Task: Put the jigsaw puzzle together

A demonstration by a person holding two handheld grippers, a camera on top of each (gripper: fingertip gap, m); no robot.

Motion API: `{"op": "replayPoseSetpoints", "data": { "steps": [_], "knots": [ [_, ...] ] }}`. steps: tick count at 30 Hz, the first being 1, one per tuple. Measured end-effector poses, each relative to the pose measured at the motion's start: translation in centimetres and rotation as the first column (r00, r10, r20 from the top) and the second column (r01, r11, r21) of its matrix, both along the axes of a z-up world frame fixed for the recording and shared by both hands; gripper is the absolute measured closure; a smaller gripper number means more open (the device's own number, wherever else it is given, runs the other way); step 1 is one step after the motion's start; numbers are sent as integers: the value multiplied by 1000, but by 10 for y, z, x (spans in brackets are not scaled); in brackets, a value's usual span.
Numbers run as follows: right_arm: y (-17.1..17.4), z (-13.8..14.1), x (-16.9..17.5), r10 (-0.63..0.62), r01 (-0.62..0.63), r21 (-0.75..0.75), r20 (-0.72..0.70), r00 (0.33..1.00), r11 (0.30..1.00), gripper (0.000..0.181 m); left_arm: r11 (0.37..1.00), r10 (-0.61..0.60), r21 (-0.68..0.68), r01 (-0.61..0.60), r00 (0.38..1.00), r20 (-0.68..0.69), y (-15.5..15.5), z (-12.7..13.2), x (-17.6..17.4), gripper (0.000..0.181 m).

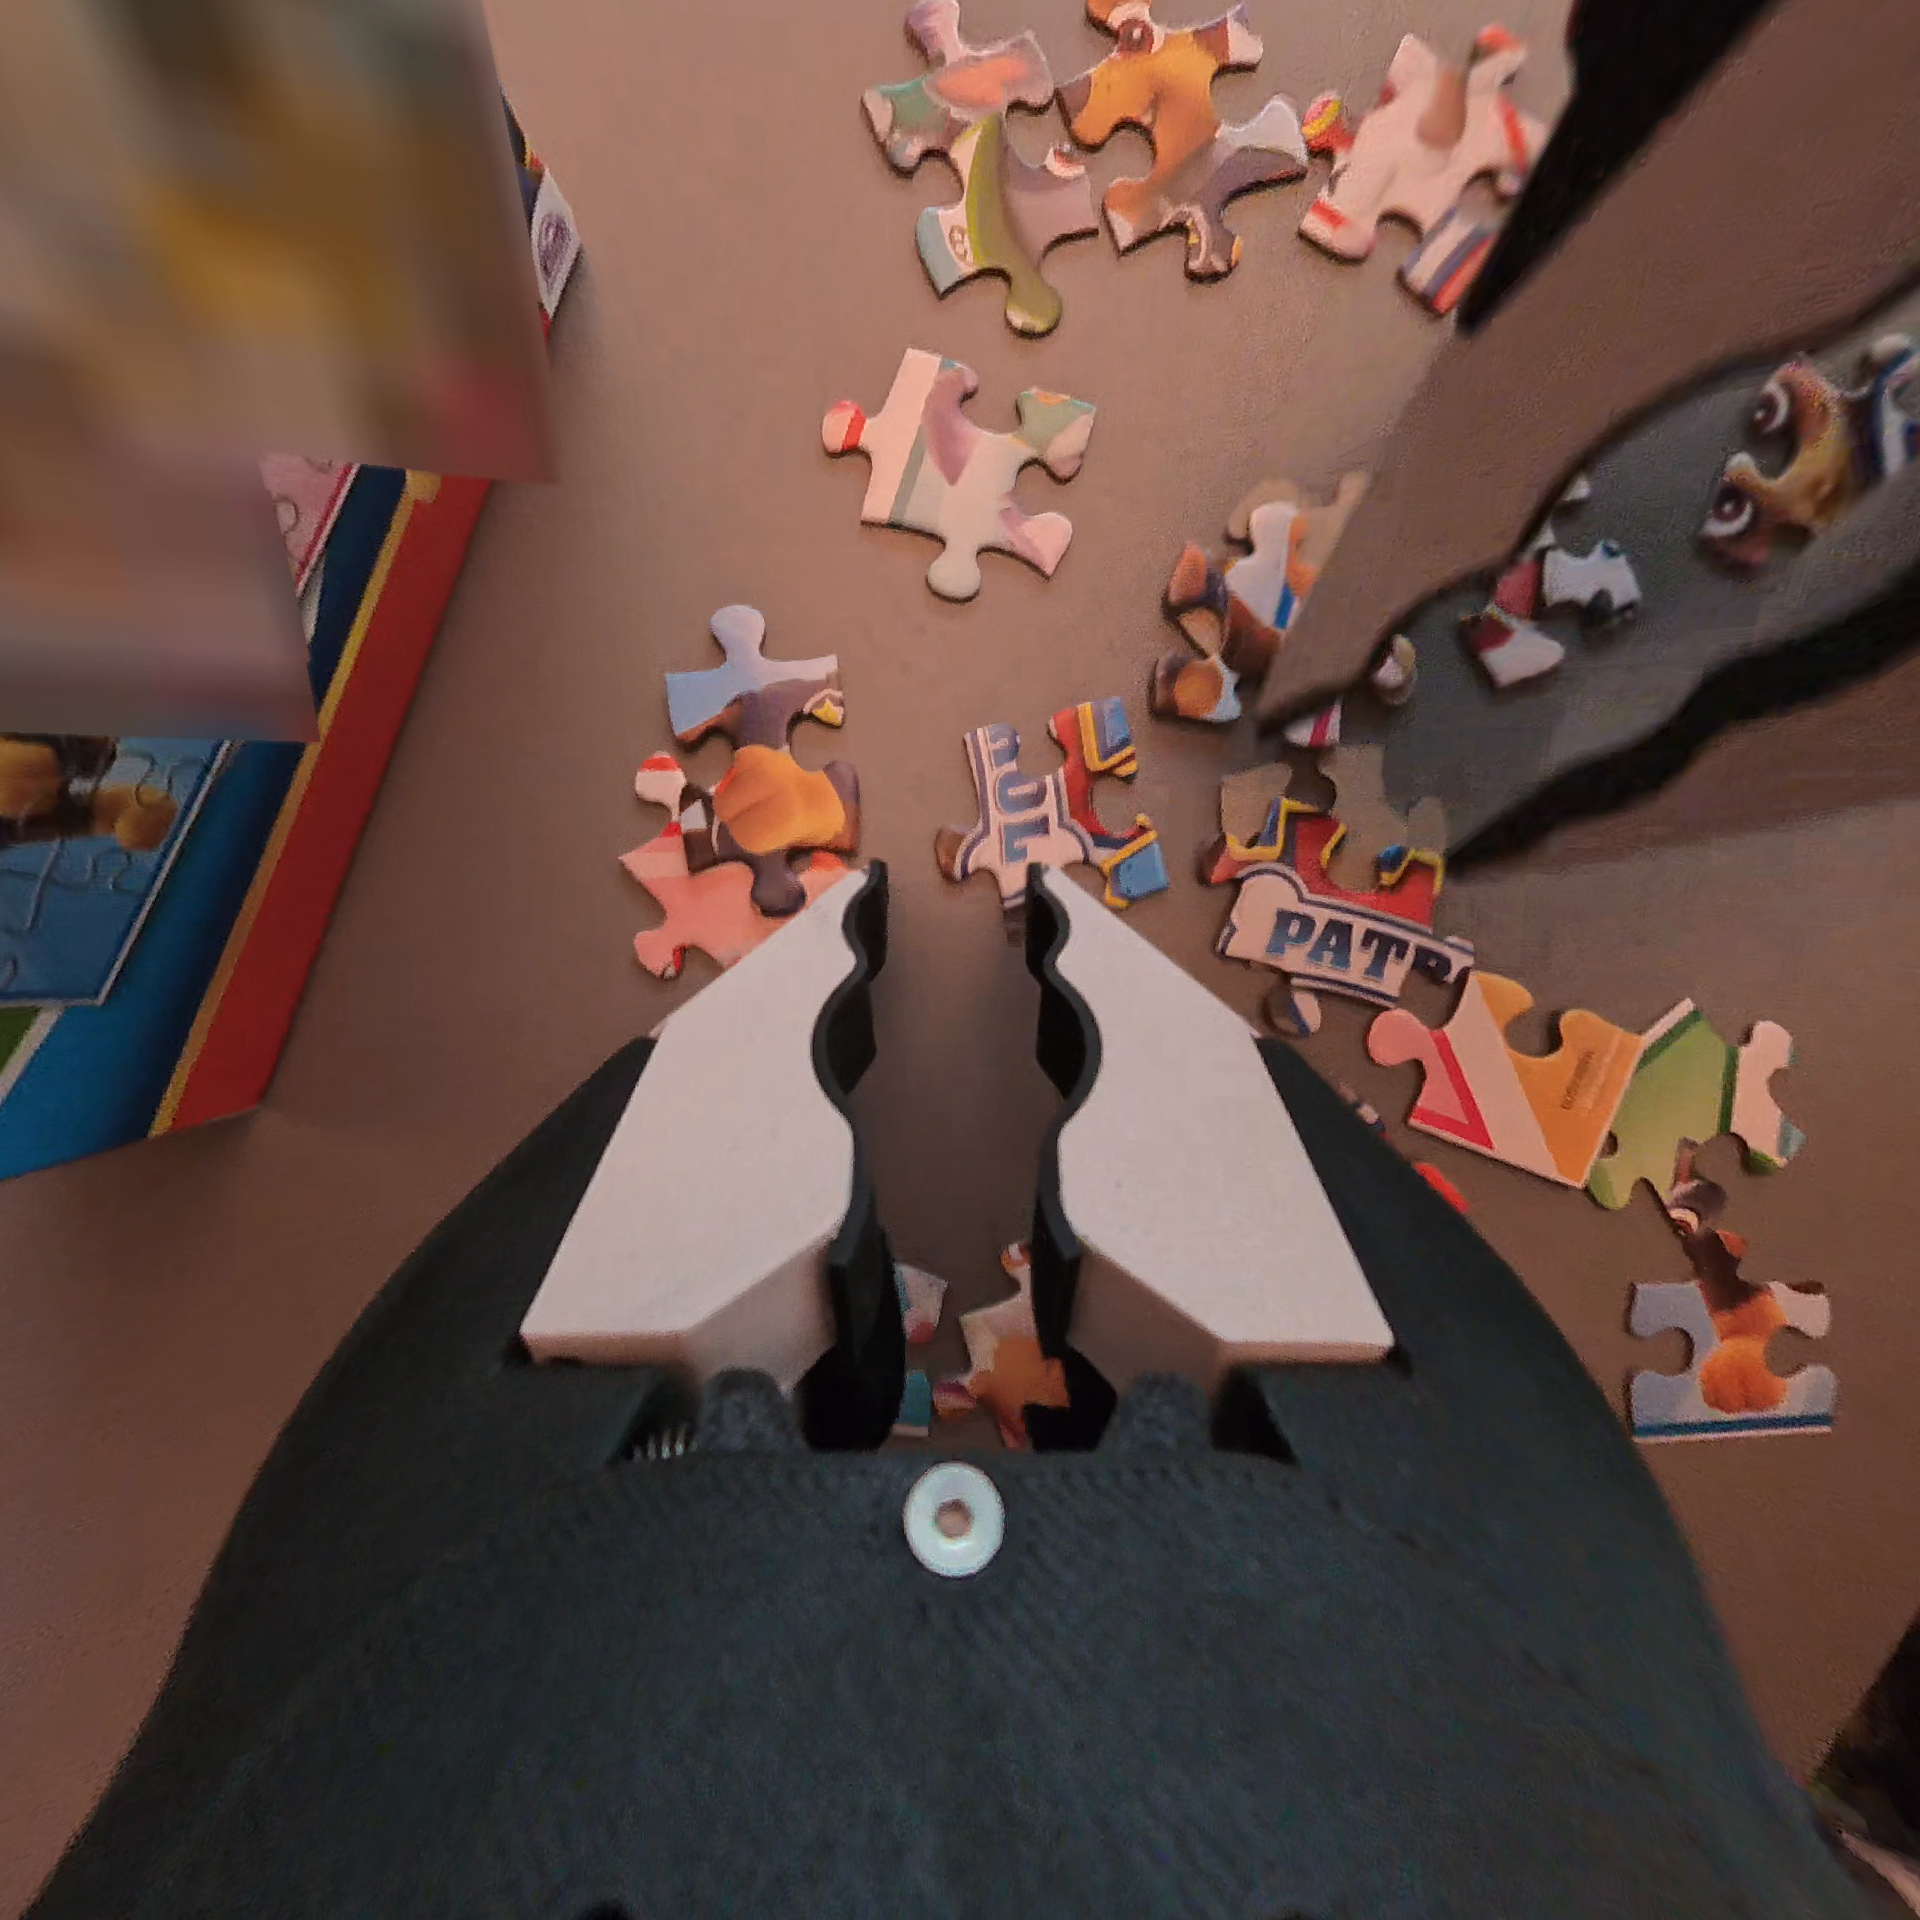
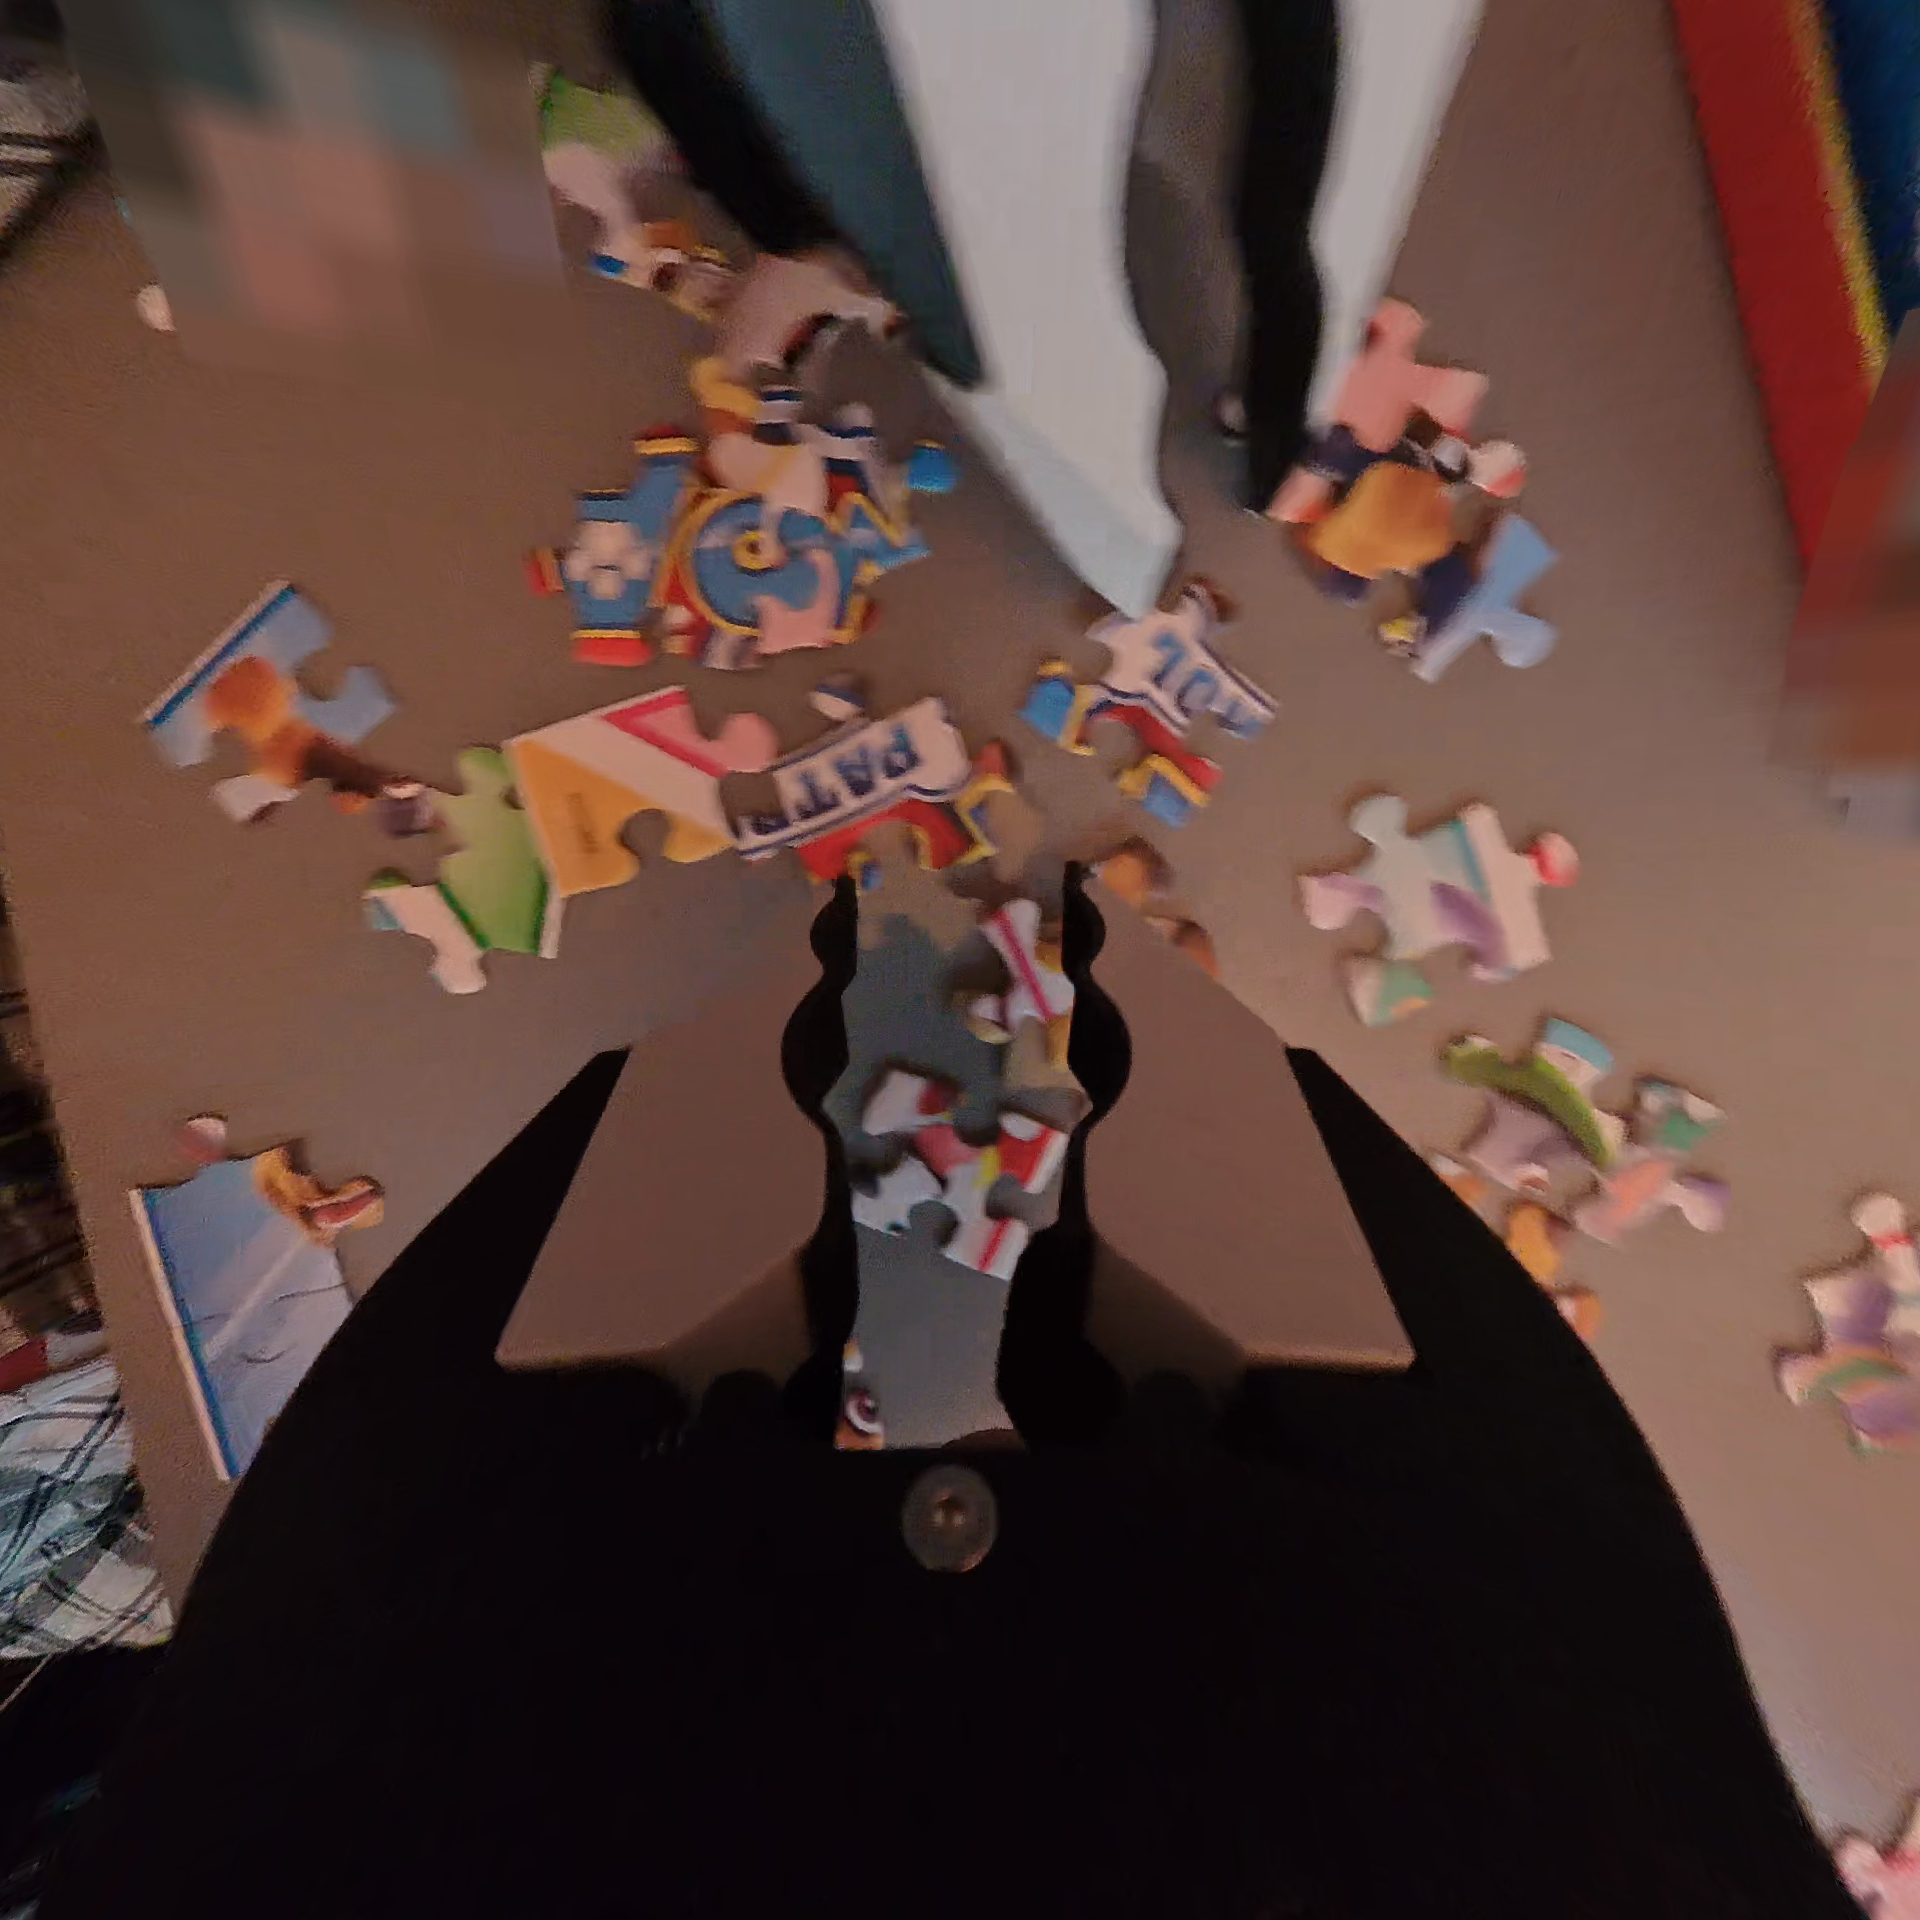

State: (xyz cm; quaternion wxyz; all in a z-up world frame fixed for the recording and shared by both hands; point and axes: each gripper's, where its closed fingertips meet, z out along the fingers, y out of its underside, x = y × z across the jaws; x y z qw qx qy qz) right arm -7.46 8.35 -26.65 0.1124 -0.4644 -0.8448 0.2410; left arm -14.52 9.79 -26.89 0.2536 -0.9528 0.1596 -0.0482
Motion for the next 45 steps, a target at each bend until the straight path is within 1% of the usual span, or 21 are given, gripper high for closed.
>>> {"op": "replayPoseSetpoints", "data": {
  "steps": [3, 5, 8, 10, 11, 13, 14, 17, 19, 20, 21, 22, 23, 25, 28, 30, 33, 34, 36, 38, 45],
  "knots": [
    [-15, -6, 2, 29, -29, 8, -19, 999, 1000, 142, 1000, -14, 15, 14, 1000, -2, 7, -2, 5, 157],
    [-13, -7, 1, 23, -22, 34, -35, 999, 999, 148, 1000, -23, 0, 23, 1000, 4, 8, -7, 8, 159],
    [-5, -8, 9, 45, -44, 56, -13, 999, 997, 151, 1000, -20, 3, 20, 999, 26, 9, -6, 12, 159],
    [1, -8, 18, 68, -68, 71, 9, 998, 995, 153, 1000, -26, -6, 26, 998, 55, 6, -6, 16, 154],
    [4, -8, 23, 89, -90, 87, 16, 996, 992, 154, 999, -42, -16, 43, 997, 72, 3, -6, 21, 156],
    [7, -9, 34, 132, -135, 110, 40, 991, 985, 165, 997, -63, -35, 66, 994, 86, -2, -5, 25, 159],
    [7, -9, 42, 153, -159, 108, 61, 986, 981, 168, 996, -78, -44, 83, 990, 119, -6, -4, 30, 160],
    [8, -8, 63, 188, -201, 91, 133, 973, 975, 171, 993, -101, -53, 110, 983, 152, -15, -3, 31, 164],
    [9, -1, 57, 153, -161, 90, 83, 985, 983, 169, 997, -64, -24, 68, 989, 134, -11, 1, 21, 161],
    [4, 3, 53, 142, -145, 59, 57, 988, 988, 166, 997, -68, -14, 70, 989, 133, -10, 2, 20, 159],
    [1, 2, 51, 135, -137, 48, 48, 990, 989, 164, 997, -74, -11, 76, 990, 118, -9, 1, 19, 158],
    [2, -2, 50, 126, -130, 72, 50, 991, 989, 162, 997, -71, -24, 74, 992, 101, -8, -3, 18, 158],
    [5, -6, 50, 117, -122, 94, 57, 992, 988, 158, 997, -73, -30, 76, 992, 99, -8, -5, 20, 159],
    [3, -6, 51, 106, -110, 69, 53, 993, 992, 149, 993, -106, -33, 111, 987, 121, -9, -5, 30, 161],
    [5, -8, 64, 127, -134, 77, 88, 988, 988, 148, 989, -131, -46, 139, 980, 148, -11, -5, 41, 166],
    [4, -6, 69, 156, -164, 82, 92, 983, 983, 140, 983, -162, -57, 173, 973, 162, -14, -6, 50, 171],
    [4, -10, 67, 187, -195, 104, 82, 979, 975, 122, 983, -166, -60, 176, 974, 152, -13, -6, 51, 171],
    [6, -11, 65, 187, -195, 102, 83, 979, 975, 120, 982, -166, -58, 177, 974, 153, -13, -6, 51, 172],
    [6, -11, 61, 194, -199, 66, 65, 979, 978, 127, 982, -171, -55, 181, 974, 149, -13, -6, 51, 171],
    [10, -11, 59, 187, -190, 53, 63, 980, 980, 140, 982, -172, -53, 181, 973, 151, -13, -6, 51, 171],
    [10, -9, 59, 152, -152, 15, 37, 988, 988, 141, 978, -190, -52, 200, 970, 152, -15, -6, 54, 167]
  ]
}}
